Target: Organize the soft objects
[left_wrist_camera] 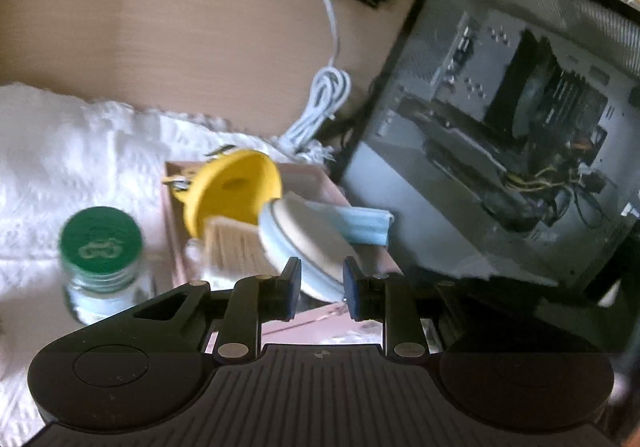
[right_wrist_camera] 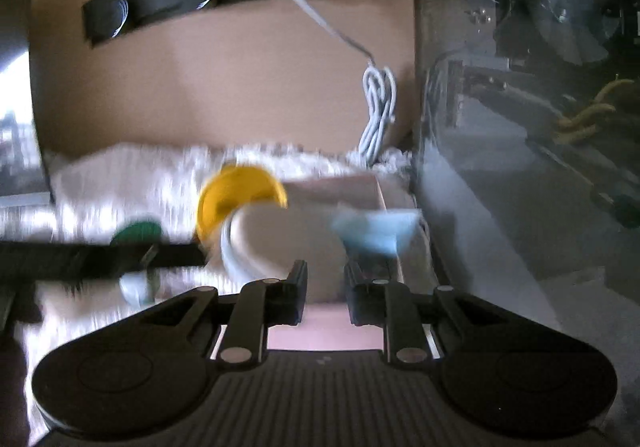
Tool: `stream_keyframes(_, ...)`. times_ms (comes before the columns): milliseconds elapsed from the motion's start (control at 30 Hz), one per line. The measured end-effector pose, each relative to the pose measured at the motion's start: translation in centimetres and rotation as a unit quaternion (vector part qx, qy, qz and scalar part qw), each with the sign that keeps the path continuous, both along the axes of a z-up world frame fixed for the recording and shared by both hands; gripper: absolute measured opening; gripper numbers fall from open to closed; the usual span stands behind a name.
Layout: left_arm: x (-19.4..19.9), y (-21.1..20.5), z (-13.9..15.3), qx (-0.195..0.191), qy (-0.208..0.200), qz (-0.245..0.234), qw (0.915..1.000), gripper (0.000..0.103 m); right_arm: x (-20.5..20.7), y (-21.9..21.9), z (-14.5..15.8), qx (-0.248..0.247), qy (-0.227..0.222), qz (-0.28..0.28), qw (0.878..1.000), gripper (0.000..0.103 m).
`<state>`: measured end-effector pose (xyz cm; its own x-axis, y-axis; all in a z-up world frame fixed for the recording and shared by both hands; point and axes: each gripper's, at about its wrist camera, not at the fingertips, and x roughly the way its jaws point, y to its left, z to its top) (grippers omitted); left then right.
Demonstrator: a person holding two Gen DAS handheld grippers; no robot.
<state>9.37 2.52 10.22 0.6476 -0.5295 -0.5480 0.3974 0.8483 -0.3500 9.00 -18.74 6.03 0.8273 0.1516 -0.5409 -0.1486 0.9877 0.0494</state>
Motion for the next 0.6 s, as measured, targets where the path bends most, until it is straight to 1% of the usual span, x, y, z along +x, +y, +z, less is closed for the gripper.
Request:
stream_keyframes(133,1.7,-1.8,-0.6,0.042,0.004,0.006,0.9991,0.025,1.5,-0.2,-0.4,0.016,0.003,-0.009,1.0,0.02)
stream_keyframes(233,3.2,-2.4,-1.3,0.066,0.007,0.012,0.9978,0.025,3.4,0.8,-1.1,0.002,0.004,-0.014,1.0,0.02)
stream_keyframes(267,3.8,-2.4,-1.5,0.07,0.008,0.013,0.9974,0.029,3.6,0.9,-1.1,-0.004,0.0,-0.014,1.0,0.02)
stream_keyframes(300,4.1,-2.3,-1.7,0.068,0.007,0.011,0.9976,0.032,3.9,1.1,-1.2,-0.011,-0.004,-0.013,1.0,0.02)
stream_keyframes(400,5.0,-2.0,-1.9,0.058,0.006,0.011,0.9982,0.032,4.5,1.4,-1.4,-0.018,-0.012,-0.006,1.0,0.02)
stream_keyframes(467,4.7,-1.4,-1.8,0.053,0.003,0.017,0.9984,0.032,4.5,1.5,-1.4,-0.023,-0.01,-0.002,1.0,0.02)
stream_keyframes(500,4.4,-1.0,-1.6,0.051,0.003,0.022,0.9985,0.03,4.4,1.4,-1.3,-0.021,-0.007,-0.001,1.0,0.022)
stream_keyframes(567,2.8,0.0,-1.1,0.053,-0.006,0.038,0.9979,0.03,3.6,1.1,-0.9,-0.011,-0.003,0.001,1.0,0.031)
stream_keyframes(600,1.8,0.4,-0.9,0.058,-0.011,0.046,0.9972,0.03,3.0,1.0,-0.7,-0.004,-0.002,0.004,1.0,0.039)
